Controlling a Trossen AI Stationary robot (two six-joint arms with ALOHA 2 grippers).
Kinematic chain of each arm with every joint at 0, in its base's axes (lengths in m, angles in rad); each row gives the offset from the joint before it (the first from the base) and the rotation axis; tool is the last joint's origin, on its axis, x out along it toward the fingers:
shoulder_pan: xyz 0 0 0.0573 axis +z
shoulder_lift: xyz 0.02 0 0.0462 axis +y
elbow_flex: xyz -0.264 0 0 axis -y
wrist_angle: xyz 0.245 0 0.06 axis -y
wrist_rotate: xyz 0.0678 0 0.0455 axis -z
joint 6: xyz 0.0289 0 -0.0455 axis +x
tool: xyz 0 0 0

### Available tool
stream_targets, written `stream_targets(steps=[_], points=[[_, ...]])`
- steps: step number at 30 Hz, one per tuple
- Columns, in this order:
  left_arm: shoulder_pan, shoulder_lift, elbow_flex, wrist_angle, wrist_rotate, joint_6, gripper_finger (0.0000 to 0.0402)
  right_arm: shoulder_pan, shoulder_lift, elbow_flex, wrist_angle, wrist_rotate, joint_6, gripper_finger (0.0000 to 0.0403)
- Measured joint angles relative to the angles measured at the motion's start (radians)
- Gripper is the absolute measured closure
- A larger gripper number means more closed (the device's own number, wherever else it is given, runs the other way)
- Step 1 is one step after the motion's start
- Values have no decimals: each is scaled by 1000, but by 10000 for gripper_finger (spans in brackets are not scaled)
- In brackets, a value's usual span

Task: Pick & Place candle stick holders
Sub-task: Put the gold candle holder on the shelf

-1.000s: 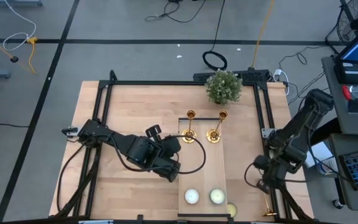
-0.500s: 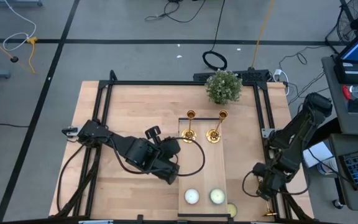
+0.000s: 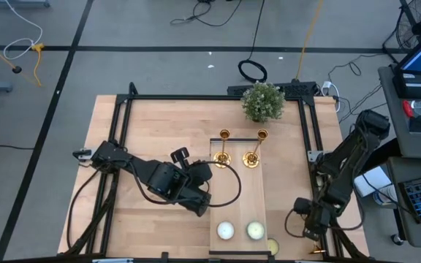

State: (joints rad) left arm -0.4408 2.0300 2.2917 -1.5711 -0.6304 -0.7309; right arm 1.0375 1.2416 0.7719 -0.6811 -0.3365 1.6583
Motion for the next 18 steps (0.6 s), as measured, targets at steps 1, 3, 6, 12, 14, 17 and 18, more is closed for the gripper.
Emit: stream_targets(steps=[1,3,6,12,14,17,18], points=[[0,0,0,0,0,0,401,6,3,0,-4,10,-22,403],[0,0,0,0,0,2,401,13,12,0,-16,26,-61,403],[0,0,0,0,0,8,401,14,23,0,-19,27,-123,398],[0,0,0,0,1,23,401,14,45,0,-26,20,-112,357],[0,0,0,0,0,28,401,14,50,0,-26,20,-96,336],[1,0,0,0,0,29,401,11,53,0,-26,18,-50,305],[2,0,0,0,0,30,401,9,54,0,-25,17,-36,294]])
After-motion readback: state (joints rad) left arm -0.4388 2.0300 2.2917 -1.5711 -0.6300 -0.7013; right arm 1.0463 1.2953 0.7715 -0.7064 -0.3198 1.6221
